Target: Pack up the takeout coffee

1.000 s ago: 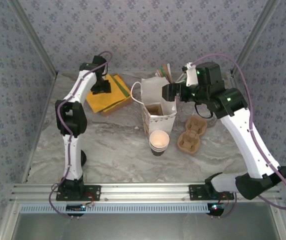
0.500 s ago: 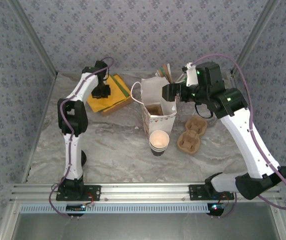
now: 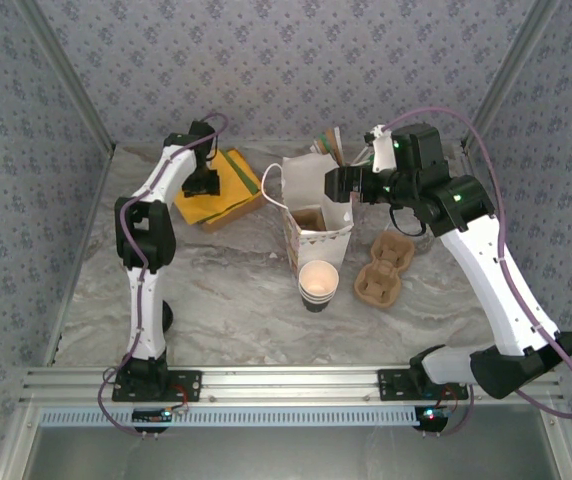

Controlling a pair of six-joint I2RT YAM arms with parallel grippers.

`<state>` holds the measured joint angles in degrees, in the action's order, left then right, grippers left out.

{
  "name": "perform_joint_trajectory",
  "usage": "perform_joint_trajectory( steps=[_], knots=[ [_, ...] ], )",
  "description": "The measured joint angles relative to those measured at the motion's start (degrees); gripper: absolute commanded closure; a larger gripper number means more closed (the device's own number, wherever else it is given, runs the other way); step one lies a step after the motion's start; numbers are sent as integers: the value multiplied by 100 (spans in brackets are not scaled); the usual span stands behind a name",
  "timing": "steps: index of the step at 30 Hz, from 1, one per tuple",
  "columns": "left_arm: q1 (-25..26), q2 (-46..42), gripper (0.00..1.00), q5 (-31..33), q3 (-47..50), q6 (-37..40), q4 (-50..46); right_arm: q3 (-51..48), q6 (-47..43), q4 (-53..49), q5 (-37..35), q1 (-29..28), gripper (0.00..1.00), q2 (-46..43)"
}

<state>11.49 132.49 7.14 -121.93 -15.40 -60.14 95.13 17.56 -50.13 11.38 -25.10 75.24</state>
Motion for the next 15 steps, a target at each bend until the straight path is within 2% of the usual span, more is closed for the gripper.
perform_joint_trajectory(
  steps=[3, 5, 7, 12, 15],
  knots=[
    [-24, 0, 38, -2, 0, 17, 15, -7, 0, 0, 0, 0, 0, 7],
    [-26, 0, 38, -2, 0, 35, 15, -9, 0, -2, 0, 0, 0, 9],
    [-37, 0, 43, -4, 0, 35, 15, -9, 0, -2, 0, 0, 0, 9],
    [-50, 0, 66, -7, 72, 44, 85, -11, 0, -2, 0, 11, 0, 9],
    [-50, 0, 72, -22, 249, 35, 168, -13, 0, 0, 0, 11, 0, 9]
  ],
)
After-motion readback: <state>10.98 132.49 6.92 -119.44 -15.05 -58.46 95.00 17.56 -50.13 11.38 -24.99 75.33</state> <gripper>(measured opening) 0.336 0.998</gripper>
